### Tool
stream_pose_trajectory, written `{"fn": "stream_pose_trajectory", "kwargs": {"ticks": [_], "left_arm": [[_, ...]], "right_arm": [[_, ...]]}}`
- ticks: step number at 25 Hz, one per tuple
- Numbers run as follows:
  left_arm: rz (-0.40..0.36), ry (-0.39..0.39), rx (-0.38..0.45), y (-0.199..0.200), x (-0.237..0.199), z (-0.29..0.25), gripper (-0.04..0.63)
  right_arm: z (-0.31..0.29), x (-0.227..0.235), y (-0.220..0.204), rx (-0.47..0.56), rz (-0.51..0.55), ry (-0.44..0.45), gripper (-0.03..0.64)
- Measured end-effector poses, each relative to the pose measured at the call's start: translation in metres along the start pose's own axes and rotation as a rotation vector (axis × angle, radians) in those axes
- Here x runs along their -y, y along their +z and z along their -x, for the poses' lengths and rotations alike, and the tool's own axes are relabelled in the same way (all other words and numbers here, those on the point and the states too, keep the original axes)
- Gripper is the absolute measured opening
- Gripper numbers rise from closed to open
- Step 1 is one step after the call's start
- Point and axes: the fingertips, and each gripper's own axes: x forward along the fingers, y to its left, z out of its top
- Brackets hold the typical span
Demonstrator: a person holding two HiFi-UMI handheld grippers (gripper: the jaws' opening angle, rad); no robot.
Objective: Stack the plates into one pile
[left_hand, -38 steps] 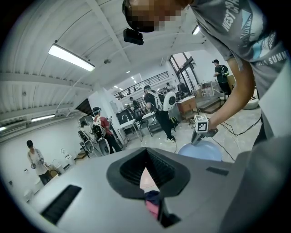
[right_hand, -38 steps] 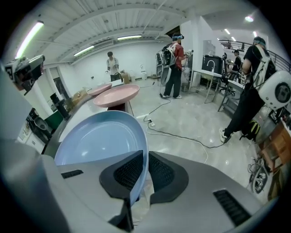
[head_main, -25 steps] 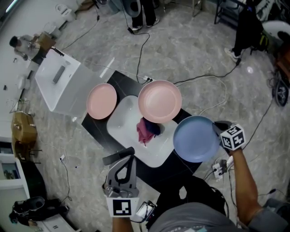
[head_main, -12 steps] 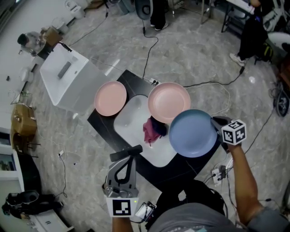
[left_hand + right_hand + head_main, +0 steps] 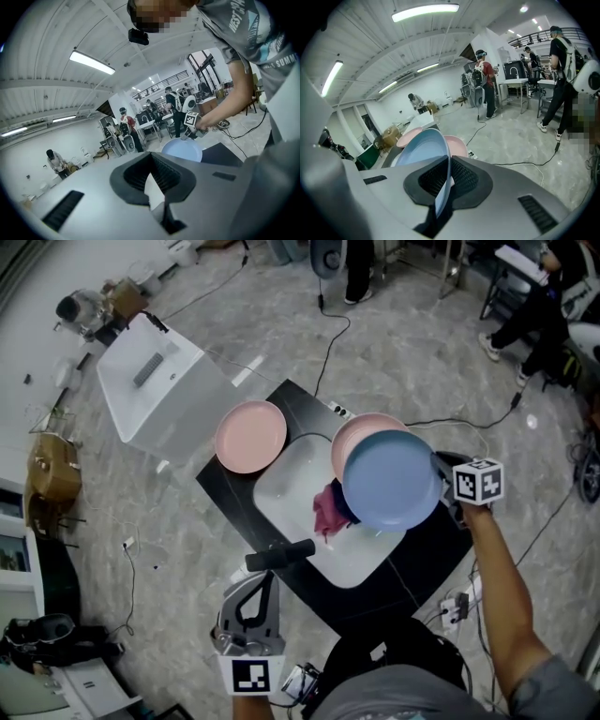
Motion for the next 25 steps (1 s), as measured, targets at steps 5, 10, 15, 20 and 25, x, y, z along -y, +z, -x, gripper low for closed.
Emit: {"fn": "stream_pose_trajectory", "kwargs": {"ticks": [5, 10, 15, 20, 25], "left_arm": [[0.024, 0.028, -0.031, -0.017, -0.012, 0.01, 0.002], [0.025, 0.037, -0.057, -0.03, -0.018, 0.017, 0.002], [0.044, 0.04, -0.065, -0.036, -0.02, 0.018, 0.002], [0.036, 0.031, -0.073, -0.04, -0.019, 0.017, 0.002], [0.048, 0.024, -0.079, -0.045, -0.016, 0.015, 0.002]], "right_arm": [[-0.037, 0.002, 0.016, 0.004, -0.036, -0.019, 0.04], [-0.066, 0.011, 0.023, 0.003, -0.095, -0.033, 0.04], [-0.083, 0.021, 0.024, -0.013, -0.13, -0.036, 0.04], [-0.091, 0.031, 0.021, -0.025, -0.137, -0.058, 0.044], [-0.098, 0.032, 0.018, -0.044, -0.056, -0.081, 0.044]]}}
